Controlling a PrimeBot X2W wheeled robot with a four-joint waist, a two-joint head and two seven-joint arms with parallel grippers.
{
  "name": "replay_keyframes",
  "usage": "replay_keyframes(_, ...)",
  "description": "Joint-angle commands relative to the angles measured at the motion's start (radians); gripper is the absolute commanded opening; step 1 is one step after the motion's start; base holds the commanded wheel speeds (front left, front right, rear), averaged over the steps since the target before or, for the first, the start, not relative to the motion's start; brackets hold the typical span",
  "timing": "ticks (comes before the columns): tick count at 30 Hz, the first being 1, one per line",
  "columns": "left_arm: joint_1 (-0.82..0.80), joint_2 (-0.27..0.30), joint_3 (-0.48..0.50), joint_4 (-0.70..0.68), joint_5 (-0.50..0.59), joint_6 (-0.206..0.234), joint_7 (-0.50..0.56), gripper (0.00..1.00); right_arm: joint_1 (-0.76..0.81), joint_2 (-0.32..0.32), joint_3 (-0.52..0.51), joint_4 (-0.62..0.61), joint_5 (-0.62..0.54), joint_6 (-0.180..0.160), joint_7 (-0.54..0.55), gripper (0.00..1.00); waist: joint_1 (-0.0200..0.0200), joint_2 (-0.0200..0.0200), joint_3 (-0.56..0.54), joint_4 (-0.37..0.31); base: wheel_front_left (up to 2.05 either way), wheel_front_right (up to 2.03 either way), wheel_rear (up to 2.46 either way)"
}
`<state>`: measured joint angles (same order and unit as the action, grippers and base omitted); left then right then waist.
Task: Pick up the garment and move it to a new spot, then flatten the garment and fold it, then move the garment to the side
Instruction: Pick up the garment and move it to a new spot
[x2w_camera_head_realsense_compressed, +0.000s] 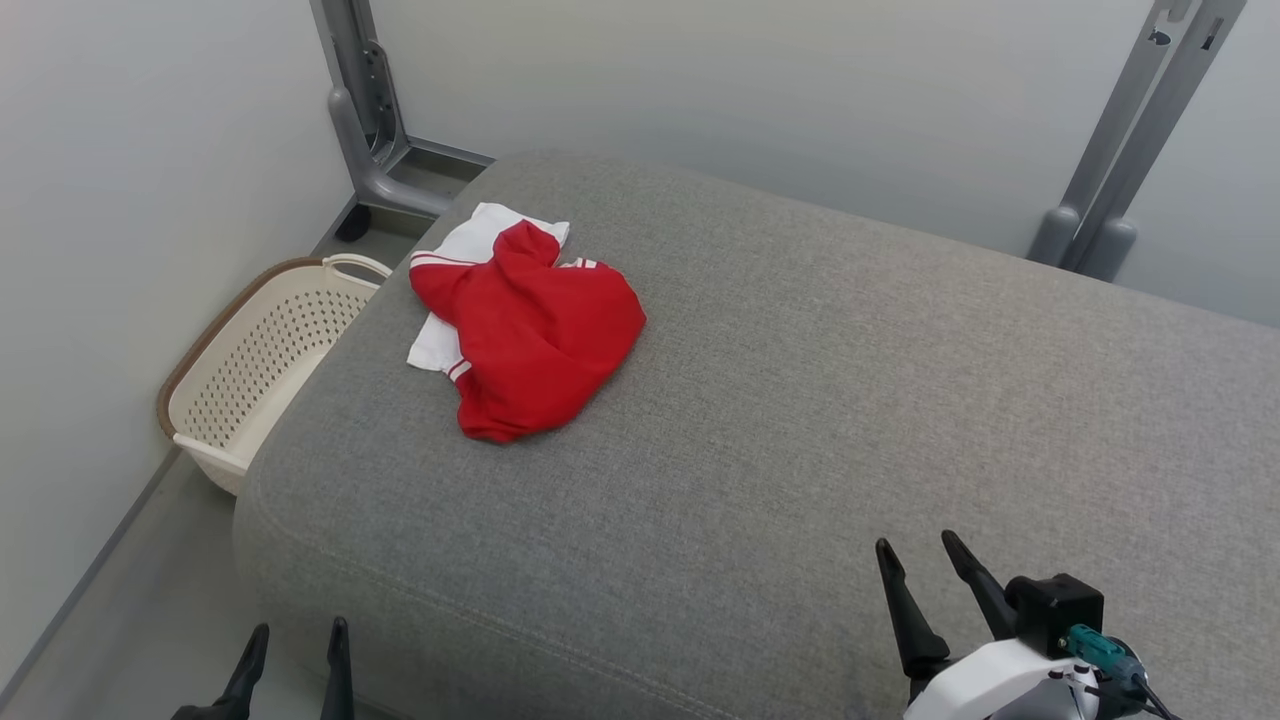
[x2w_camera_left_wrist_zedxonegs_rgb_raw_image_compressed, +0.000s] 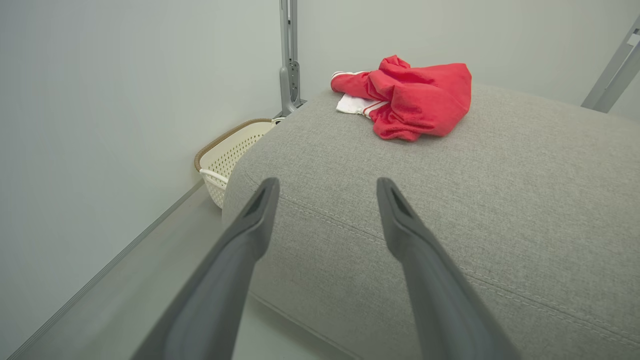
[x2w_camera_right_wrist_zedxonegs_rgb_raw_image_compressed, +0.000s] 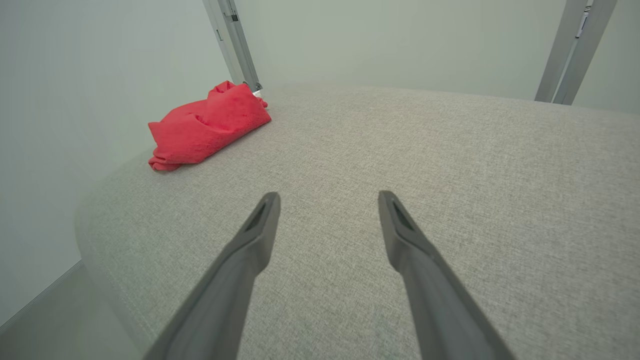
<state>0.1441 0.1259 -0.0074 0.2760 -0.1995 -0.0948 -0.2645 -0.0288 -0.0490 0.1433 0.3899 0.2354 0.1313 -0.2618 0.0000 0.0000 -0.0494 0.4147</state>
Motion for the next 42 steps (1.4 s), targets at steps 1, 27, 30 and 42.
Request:
replay_keyframes(1,0.013,0.004,-0.001,0.004,-0.011,0.005,0.0,1.0,0.006,-0.003,0.002,0.004,0.004,-0.001,-0.003,1.0,0.0,0.0,0.0,-0.001,0.0,0.0,0.0)
replay_keyframes(27,-0.787,0.08,-0.11,0.439,-0.086,-0.033,0.417,1.0,-0.097,-0.003,0.042,-0.204,-0.201,-0.001,0.145,1.0,0.0,0.0,0.315,-0.167,0.0,0.0,0.0)
replay_keyframes(30,-0.871,0.09,-0.117,0.493,-0.107,-0.034,0.463,1.0,-0.105,-0.008,0.045,-0.247,-0.216,-0.001,0.165,1.0,0.0,0.0,0.366,-0.184,0.0,0.0,0.0)
replay_keyframes(42,-1.026,0.126,-0.104,0.669,-0.187,-0.036,0.623,1.0,-0.111,-0.029,0.045,-0.346,-0.239,-0.001,0.209,1.0,0.0,0.0,0.468,-0.221,0.0,0.0,0.0)
